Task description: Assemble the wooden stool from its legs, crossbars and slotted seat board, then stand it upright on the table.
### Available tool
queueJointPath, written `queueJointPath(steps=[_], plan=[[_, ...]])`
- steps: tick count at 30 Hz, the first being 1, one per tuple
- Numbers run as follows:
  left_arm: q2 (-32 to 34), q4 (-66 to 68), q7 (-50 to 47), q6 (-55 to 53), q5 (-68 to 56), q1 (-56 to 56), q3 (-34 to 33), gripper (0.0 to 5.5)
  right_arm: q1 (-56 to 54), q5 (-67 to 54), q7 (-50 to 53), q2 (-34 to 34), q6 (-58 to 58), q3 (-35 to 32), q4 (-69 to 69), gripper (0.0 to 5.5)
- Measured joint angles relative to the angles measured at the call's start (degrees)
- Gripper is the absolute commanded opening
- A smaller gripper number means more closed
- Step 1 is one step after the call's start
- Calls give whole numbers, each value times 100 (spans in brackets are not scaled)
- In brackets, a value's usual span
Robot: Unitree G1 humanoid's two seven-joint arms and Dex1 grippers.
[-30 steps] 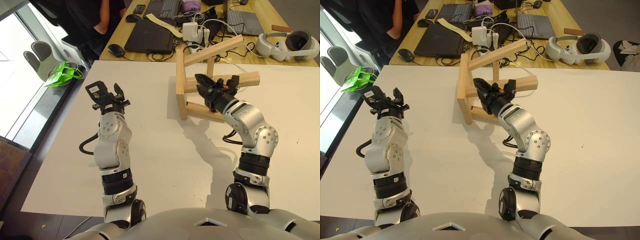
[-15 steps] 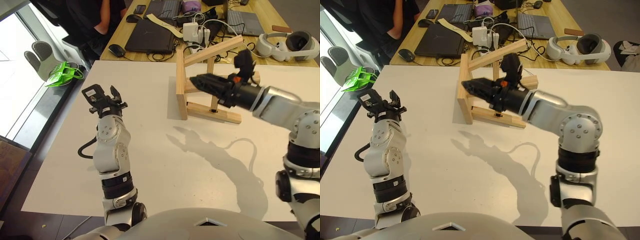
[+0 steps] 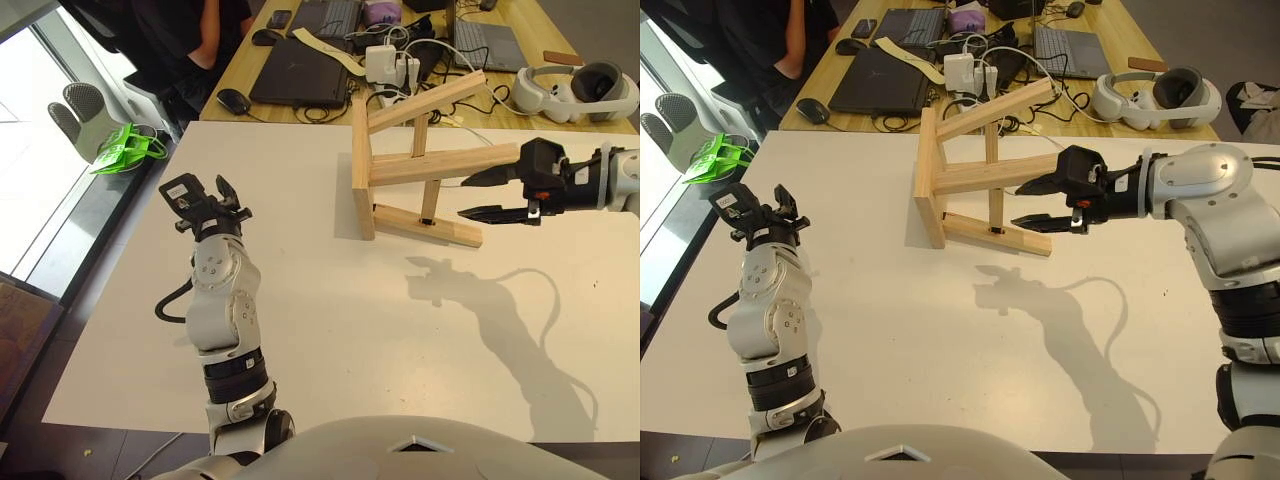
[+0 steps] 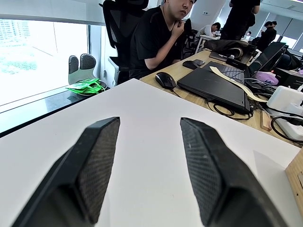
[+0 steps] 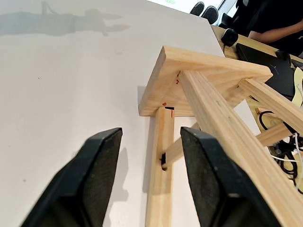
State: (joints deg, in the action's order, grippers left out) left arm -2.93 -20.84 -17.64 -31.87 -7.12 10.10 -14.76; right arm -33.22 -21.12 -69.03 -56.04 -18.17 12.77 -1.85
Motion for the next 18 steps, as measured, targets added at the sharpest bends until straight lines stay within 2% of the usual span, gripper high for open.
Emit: queueJointPath(steps=[6,11,15,18], plan=[[-1,11,0,9,1,3,13,238,-738,1064,532,846,768,124,1606,227],[2,27,9,11,-1,5,11,238,-1013,2135,1242,1070,1759,242,2533,227],[-2,27,-6,30,13,1,8,238,-986,2486,1449,1286,2534,302,2152,227],[-41,26,-44,109,34,-6,19,238,-880,2493,1434,1566,3071,445,1138,269]])
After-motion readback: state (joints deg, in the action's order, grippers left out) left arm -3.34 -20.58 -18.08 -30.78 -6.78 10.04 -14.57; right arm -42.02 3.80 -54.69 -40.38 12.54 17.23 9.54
